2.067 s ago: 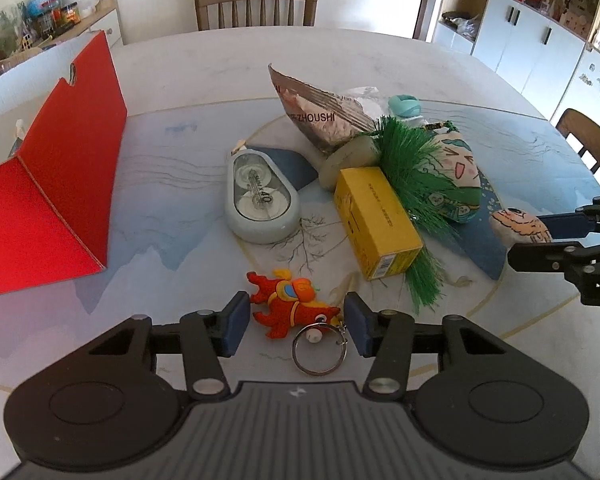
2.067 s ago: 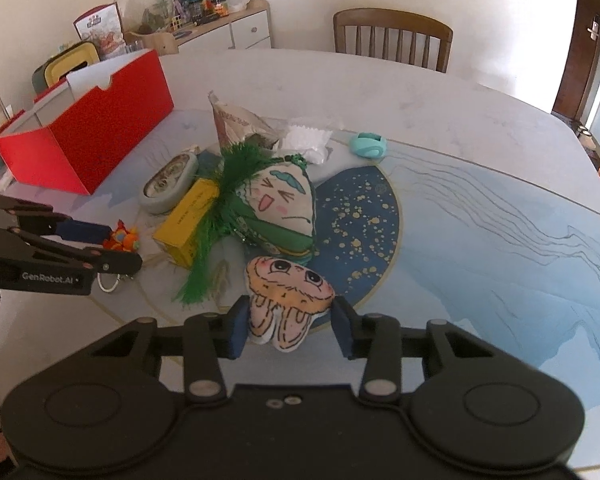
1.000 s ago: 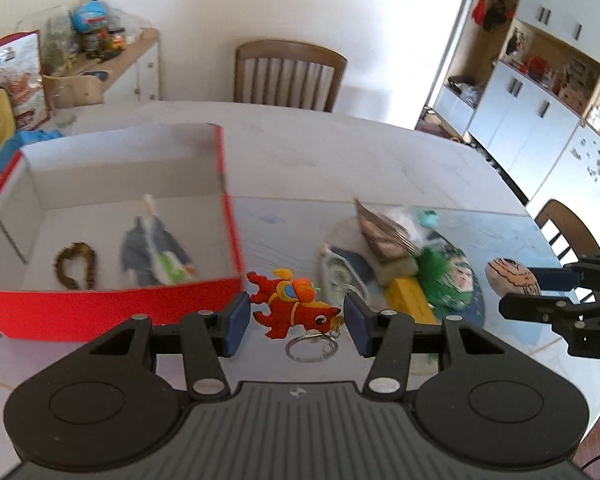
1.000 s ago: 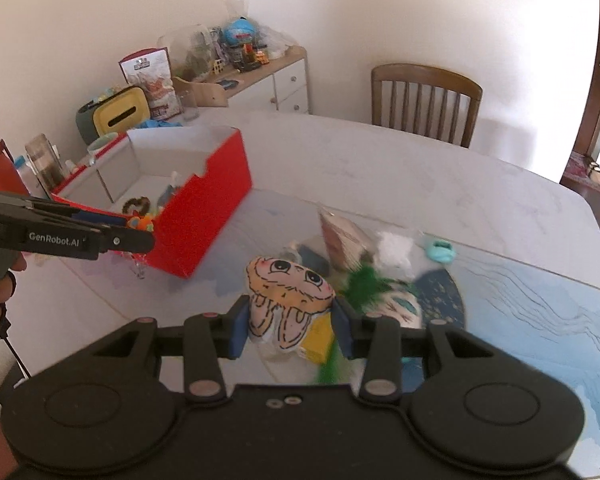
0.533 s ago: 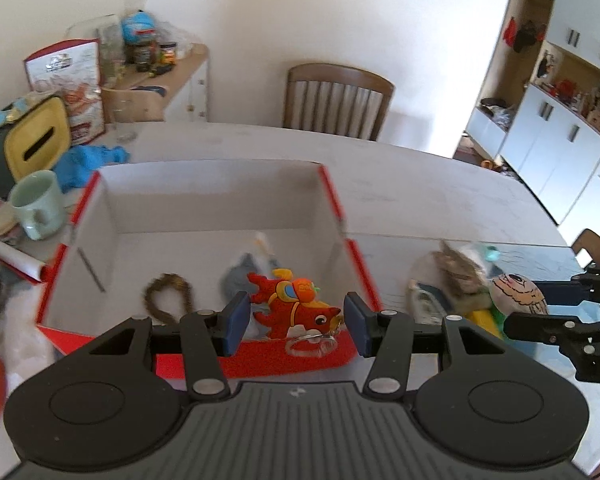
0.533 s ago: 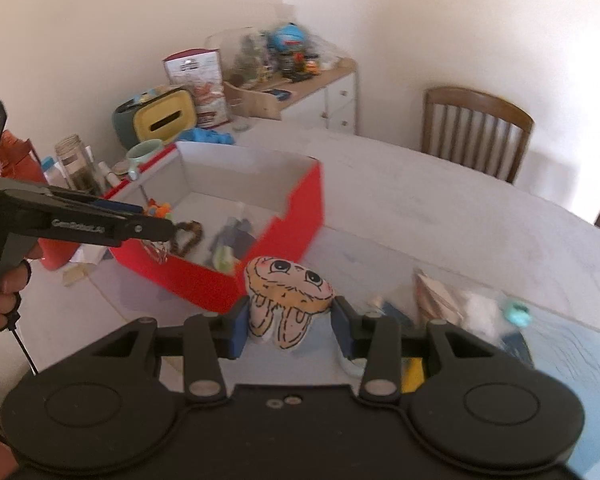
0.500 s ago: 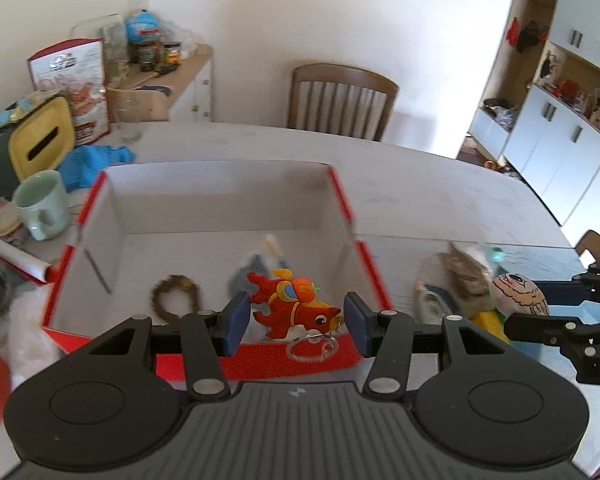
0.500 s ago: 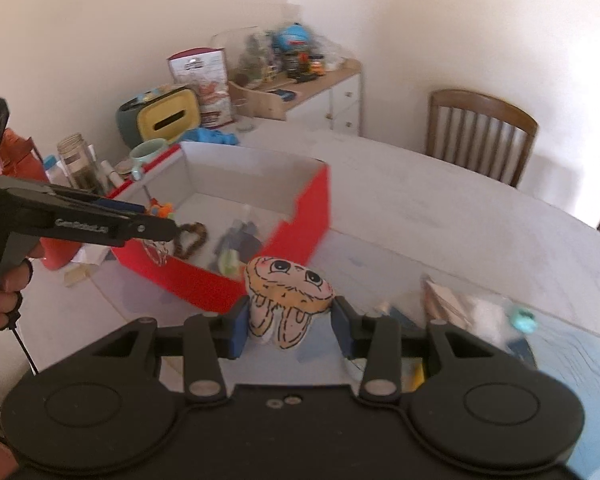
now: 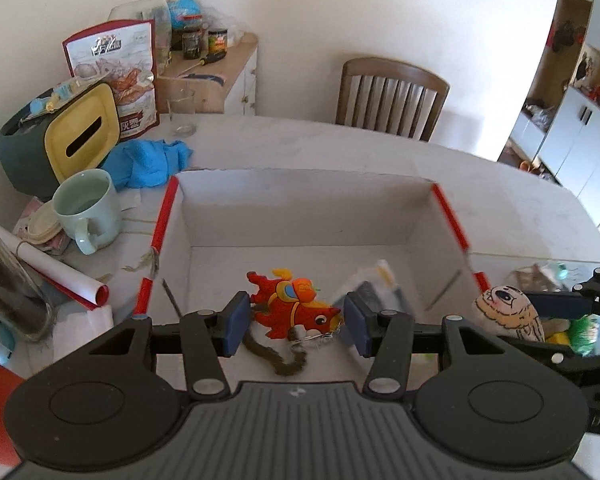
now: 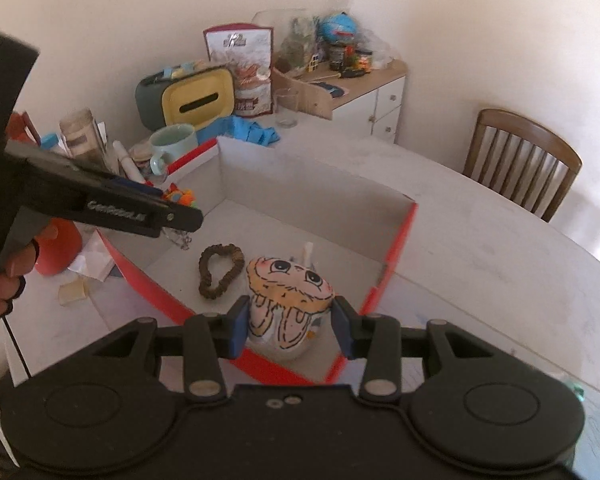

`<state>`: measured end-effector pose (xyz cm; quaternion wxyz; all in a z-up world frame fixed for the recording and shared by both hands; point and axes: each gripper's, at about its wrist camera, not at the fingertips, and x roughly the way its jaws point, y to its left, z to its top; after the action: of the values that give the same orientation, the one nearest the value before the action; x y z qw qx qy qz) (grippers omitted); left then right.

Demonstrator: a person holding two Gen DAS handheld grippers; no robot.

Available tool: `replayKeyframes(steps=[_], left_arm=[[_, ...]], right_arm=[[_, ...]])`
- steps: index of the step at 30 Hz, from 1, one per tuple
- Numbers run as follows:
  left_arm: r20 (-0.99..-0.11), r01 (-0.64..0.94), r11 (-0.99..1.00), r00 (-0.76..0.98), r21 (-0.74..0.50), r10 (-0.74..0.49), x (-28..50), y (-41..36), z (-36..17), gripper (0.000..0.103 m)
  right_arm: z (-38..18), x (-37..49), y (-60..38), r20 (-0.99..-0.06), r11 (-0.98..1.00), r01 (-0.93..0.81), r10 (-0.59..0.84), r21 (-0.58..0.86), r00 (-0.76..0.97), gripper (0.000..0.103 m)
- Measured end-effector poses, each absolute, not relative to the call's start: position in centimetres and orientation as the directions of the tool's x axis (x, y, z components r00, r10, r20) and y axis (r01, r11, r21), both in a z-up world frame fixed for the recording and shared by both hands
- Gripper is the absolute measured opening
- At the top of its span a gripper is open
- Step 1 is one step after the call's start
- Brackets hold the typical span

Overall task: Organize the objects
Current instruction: 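Carry the keychain with the left tool while the right tool carries the plush to the box, then open the left tool to drop the keychain while the right tool releases the plush into the box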

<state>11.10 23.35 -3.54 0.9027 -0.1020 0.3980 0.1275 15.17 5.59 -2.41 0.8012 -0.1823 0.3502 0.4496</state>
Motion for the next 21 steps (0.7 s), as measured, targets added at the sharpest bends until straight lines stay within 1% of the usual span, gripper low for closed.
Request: replayKeyframes(steps=[6,12,16,21], left_arm=[[-0.760,-0.309,0.949,0.632,-0.066,0.153,13.4,25.1,-4.9,0.051],[-0.781,-0.320,0.947,0.601,-0.040,0.170,16.4,26.6,-6.4,0.051],[-0.801,-0.309,0.951,0.569,0.000,0.185,18.1,27.1,-7.4,0.051],[-0.832,-0.301,0.954,0.527,0.011,0.175,20.0,27.7,-8.4,0.051]], right_arm=[[-3.6,16.0,9.5,-0.751,0.514,-0.858,0.568,0.006,0.336,0.041],[-5.0,16.7,13.1,-0.781,0.478,-0.878,0.560,0.033,0.275,0.041],[-6.1,17.0,15.0,-0.799,0.464,-0.885,0.545,0.036,0.254,0.041],[-7.6,18.1,16.7,-0.831,0.479,-0.875,0.514,0.073,0.212,0.041]])
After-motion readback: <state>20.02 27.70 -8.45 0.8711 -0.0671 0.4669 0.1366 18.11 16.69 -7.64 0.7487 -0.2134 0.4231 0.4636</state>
